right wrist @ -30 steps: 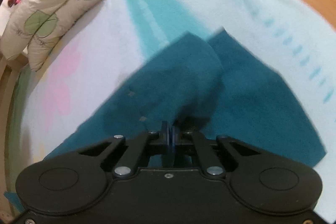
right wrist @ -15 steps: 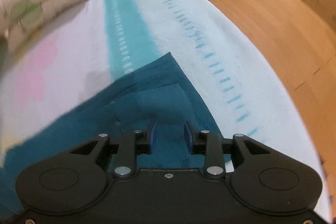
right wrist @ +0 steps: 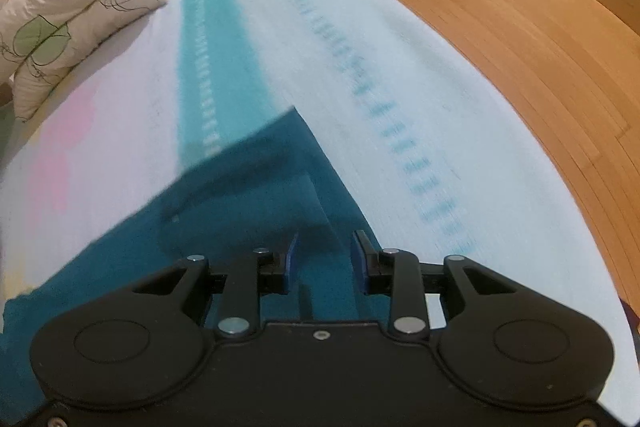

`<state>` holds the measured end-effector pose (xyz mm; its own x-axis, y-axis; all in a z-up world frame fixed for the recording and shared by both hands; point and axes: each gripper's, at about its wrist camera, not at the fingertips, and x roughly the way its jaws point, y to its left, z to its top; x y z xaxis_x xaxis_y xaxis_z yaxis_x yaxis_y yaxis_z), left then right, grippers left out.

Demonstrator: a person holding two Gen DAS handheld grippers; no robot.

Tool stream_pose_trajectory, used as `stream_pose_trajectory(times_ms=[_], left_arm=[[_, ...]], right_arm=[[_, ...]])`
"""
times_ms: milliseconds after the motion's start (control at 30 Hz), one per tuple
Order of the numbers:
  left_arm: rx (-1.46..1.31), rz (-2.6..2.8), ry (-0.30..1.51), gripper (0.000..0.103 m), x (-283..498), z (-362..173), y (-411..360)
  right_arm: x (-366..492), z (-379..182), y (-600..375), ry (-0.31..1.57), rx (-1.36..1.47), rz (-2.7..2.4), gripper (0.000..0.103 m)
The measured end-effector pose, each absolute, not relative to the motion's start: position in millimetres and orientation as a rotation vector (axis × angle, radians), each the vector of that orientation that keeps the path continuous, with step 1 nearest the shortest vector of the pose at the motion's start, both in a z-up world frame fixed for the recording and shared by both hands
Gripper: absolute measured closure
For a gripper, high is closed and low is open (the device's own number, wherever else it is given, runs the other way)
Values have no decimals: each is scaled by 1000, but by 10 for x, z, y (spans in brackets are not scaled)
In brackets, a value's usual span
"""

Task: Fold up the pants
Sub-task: 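Lift the hems with both grippers and fold them over toward the waistband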

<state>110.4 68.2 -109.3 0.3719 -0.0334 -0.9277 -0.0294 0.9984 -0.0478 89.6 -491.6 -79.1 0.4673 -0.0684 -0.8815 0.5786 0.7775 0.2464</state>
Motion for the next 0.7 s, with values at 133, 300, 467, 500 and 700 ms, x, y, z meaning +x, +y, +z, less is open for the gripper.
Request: stream_pose_trajectory(times_ms=[133, 300, 467, 500, 700], left_arm=[[-49, 1, 1189, 98, 1112, -1107, 675], [-43, 4, 1182, 99, 1105, -1104, 652], [-80, -36, 1150, 99, 1027, -964, 598], [-76, -45, 1138, 99, 1017, -928, 567], [-75, -57, 1140, 99, 1039, -921, 379]], right_arm=[[1124, -926, -4989, 1033, 551, -412, 61], [1159, -1063, -5011, 1057, 610, -341, 67], [1146, -807, -4977, 959, 584, -299, 93], [1183, -728, -4993, 930, 566, -304, 93], [1563, -747, -5073, 908, 502, -354, 94]])
